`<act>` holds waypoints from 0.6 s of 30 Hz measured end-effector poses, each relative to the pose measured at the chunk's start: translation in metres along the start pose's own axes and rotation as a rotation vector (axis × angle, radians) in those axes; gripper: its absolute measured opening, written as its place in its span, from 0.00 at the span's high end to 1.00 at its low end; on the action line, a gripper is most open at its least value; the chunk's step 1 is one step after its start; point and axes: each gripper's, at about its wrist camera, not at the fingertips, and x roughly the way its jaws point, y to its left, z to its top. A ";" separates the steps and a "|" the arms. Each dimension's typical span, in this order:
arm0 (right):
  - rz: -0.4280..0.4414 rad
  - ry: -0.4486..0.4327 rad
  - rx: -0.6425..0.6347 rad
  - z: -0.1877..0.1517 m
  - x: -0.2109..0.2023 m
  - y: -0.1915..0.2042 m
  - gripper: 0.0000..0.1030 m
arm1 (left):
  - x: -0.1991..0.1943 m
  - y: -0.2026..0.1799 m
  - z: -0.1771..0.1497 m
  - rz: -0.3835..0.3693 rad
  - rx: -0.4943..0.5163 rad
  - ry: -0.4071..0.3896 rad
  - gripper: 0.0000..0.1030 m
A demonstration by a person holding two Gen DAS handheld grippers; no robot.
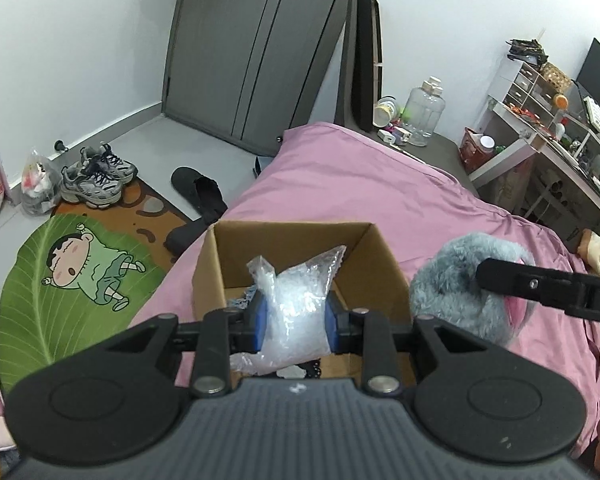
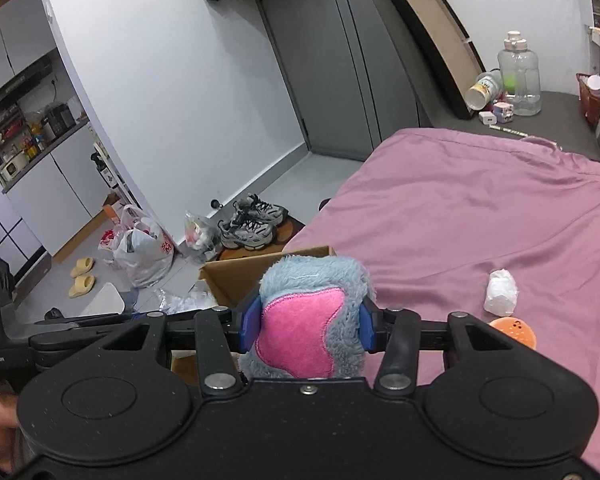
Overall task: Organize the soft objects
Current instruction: 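Carry the plastic bag and grey plush with both tools over the box, then open the left tool releasing the bag while the right tool drops the grey plush into the box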
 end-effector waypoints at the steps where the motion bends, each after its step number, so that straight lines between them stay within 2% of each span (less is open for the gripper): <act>1: 0.003 0.005 0.002 0.000 0.002 0.001 0.55 | 0.003 0.001 0.000 0.001 -0.001 0.001 0.72; 6: 0.009 0.025 -0.016 -0.003 0.012 0.008 0.55 | 0.008 0.002 0.002 0.004 0.011 -0.004 0.70; 11: 0.008 0.035 -0.030 -0.002 0.018 0.013 0.55 | 0.000 0.006 0.004 0.005 -0.011 -0.051 0.50; 18: 0.015 0.050 -0.045 -0.003 0.029 0.023 0.55 | -0.011 0.012 0.008 0.008 -0.045 -0.076 0.49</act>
